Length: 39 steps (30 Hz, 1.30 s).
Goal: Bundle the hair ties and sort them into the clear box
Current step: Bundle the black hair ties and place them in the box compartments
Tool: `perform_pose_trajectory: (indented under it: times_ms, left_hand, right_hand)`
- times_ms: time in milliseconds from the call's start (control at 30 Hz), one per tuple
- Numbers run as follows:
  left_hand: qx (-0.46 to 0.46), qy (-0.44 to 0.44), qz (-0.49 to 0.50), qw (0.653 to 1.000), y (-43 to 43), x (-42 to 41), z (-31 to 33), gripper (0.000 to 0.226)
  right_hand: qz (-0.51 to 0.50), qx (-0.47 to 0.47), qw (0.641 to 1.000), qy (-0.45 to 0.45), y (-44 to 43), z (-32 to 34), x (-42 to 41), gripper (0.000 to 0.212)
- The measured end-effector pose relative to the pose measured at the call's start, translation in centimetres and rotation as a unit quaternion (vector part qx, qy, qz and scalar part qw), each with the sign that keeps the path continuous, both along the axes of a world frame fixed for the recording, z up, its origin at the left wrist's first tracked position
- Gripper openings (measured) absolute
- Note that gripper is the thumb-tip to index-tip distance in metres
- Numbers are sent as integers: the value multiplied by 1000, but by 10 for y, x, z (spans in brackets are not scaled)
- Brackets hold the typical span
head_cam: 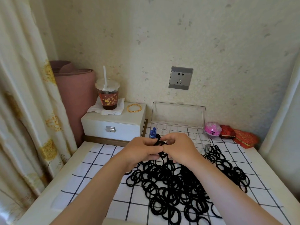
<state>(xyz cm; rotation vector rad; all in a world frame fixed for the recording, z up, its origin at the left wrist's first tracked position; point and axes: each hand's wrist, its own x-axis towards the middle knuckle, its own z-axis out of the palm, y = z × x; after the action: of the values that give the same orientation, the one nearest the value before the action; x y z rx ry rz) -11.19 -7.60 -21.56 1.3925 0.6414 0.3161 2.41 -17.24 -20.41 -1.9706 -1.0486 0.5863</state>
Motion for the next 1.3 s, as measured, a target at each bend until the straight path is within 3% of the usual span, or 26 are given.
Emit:
perform_pose_trajectory:
  times_ms: [67,267,467,733,867,1033,1167,1300]
  left_hand:
    - [-7,6,-9,1000,3,-2,1,28]
    - [28,10,-8,1000,2,-5,6,23]
    - [92,42,60,993,-2,-3,5,26]
    - [122,11,42,992,3,-3,2,24]
    - [211,34,18,977,3,3,1,38]
    - [369,115,59,920,10,11,-8,52]
    - [361,127,50,922,14,16,-13,55]
    - [325,105,50,939,21,20,-14,54]
  right_hand:
    - [26,-14,999,27,-3,1,2,31]
    - [138,-24,953,270,-13,11,16,22]
    - [72,-39,951,300,-9,2,15,38]
    - [33,-18,930,366,-6,-2,14,31]
    - [-29,8,952,304,3,3,21,28]
    - [-122,74,975,170,40,17,33,13]
    - [-142,75,983,90,77,13,40,18]
    - [-115,0,992,-56,104,-2,48,24]
